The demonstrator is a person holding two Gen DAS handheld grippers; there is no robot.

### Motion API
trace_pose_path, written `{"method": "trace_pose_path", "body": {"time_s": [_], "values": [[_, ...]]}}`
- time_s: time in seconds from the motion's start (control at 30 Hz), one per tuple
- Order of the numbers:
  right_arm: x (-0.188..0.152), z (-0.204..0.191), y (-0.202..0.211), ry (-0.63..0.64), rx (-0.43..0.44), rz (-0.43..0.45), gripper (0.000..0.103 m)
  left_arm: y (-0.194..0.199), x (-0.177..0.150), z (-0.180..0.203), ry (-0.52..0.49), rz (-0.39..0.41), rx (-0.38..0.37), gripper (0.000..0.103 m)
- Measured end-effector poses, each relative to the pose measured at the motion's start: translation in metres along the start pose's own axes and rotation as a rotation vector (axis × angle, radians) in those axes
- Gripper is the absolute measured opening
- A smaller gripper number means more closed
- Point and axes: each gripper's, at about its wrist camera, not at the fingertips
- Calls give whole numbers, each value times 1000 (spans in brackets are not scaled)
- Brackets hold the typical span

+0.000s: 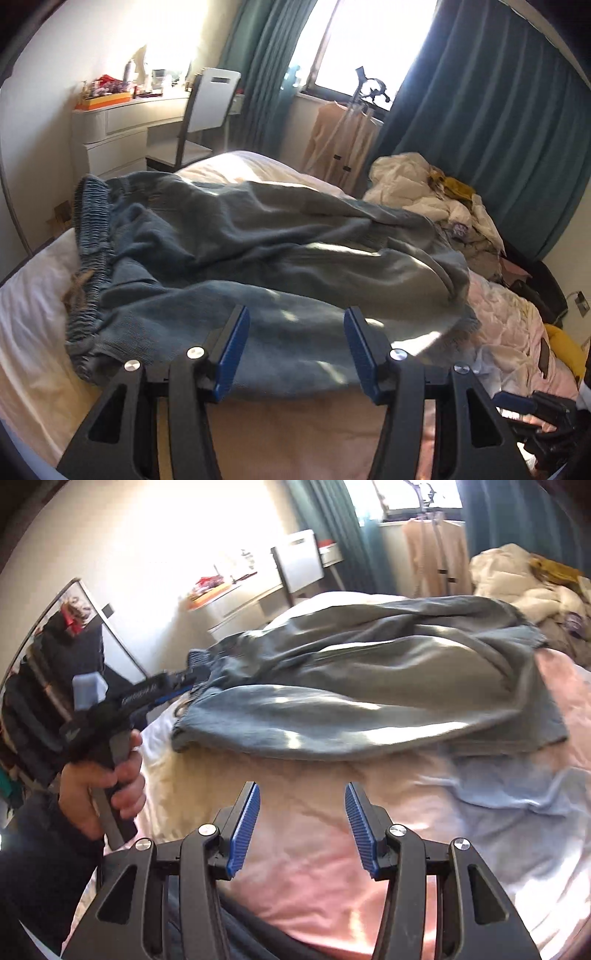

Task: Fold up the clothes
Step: 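Lay the jeans flat on the duvet and open both grippers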

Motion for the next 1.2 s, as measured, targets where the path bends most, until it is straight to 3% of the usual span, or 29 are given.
{"method": "trace_pose_path", "body": {"time_s": [0.13, 0.47, 0.77, 1.03, 1.13, 1.2], "values": [[-1, 29, 6, -6, -112, 32, 53, -19, -14, 55, -61, -44, -85, 54], [-2, 133, -3, -179, -240, 98, 56, -103, -39, 157, -264, -161, -125, 54], [9, 206, 6, -290, -338, 183, 56, -180, -40, 235, -415, -141, -120, 55], [5, 259, 10, -446, -316, 226, 56, -229, -41, 275, -479, -168, -109, 55], [2, 272, 7, -481, -313, 229, 56, -239, -40, 281, -474, -164, -70, 54], [-1, 279, 3, -501, -306, 221, 56, -242, -38, 282, -463, -158, -48, 40]]}}
Point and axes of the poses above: each gripper's, at about its wrist camera, not at the fingertips, and y roughly against the way its jaws point, z to its right, x to its top, and after that the axes turned 1 degree about z, right-handed
